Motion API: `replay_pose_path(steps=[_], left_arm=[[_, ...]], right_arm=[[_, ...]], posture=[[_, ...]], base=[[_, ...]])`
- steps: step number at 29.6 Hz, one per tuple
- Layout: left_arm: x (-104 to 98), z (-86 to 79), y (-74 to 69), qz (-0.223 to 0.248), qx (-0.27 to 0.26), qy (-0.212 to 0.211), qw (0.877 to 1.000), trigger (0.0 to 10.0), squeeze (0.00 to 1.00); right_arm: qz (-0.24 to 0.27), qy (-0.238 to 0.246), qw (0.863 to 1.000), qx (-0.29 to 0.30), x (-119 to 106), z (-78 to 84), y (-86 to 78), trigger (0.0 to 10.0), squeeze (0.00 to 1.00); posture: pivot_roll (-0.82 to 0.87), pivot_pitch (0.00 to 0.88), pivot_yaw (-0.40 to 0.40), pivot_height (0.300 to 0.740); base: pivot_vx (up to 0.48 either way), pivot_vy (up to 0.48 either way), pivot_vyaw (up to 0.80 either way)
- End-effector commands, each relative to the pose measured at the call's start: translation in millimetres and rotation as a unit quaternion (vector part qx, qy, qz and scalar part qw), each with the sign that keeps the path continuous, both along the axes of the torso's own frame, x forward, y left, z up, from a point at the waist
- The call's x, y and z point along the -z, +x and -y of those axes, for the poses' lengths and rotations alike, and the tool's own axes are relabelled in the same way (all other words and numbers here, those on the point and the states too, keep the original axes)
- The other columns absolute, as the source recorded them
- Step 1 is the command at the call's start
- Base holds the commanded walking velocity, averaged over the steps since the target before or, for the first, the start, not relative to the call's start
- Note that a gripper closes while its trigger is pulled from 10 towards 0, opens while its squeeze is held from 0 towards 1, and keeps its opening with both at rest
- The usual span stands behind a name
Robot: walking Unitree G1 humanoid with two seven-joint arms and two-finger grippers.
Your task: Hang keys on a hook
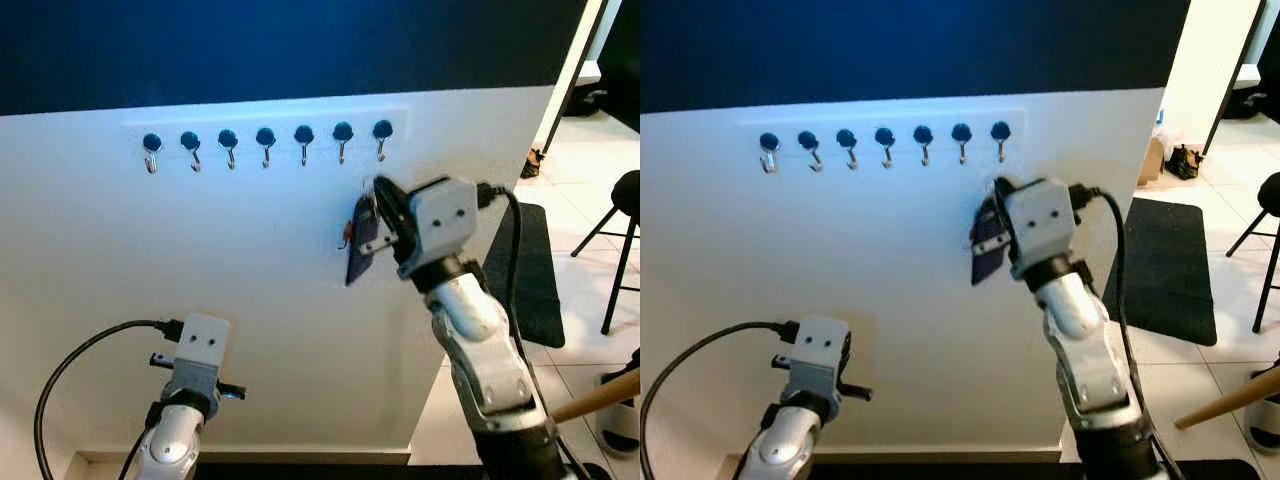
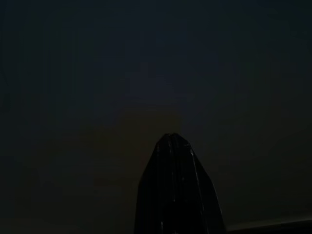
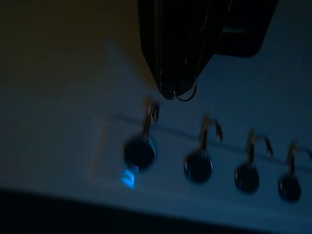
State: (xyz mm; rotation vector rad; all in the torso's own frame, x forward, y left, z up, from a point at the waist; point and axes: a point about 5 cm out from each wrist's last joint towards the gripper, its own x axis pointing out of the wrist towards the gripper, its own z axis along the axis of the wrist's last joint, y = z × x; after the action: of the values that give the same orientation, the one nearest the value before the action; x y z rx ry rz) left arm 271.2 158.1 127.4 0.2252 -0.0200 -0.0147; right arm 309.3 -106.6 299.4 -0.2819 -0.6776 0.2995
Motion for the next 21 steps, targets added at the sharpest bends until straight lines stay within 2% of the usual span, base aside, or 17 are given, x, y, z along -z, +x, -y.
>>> replay_pose_path(steps=[1, 13, 21], left_arm=[[4, 0.0, -0.5, -0.006, -0.004, 0.001, 1.0, 10.0, 0.0], [4, 0.7, 0.7, -0.004, -0.007, -0.002, 1.0, 10.0, 0.0], [4, 1.8, 0.9, -0.003, -0.004, -0.002, 1.0, 10.0, 0.0]], right_arm=[[0.014, 0.0, 1.0, 0.0, -4, -2.4, 0.5, 10.0, 0.0], [0.051, 0.0, 0.998, 0.027, -16, -5.5, -0.1, 10.0, 0.0], [0.015, 0.013, 0.998, 0.053, 3, -2.5, -1.9, 10.0, 0.0]], posture=[[0.03, 0.138, 0.079, 0.74], [0.02, 0.134, 0.077, 0.74], [0.02, 0.136, 0.083, 0.74]], base=[[0.0, 0.0, 0.0], [0.0, 0.0, 0.0], [0.0, 0.0, 0.0]])
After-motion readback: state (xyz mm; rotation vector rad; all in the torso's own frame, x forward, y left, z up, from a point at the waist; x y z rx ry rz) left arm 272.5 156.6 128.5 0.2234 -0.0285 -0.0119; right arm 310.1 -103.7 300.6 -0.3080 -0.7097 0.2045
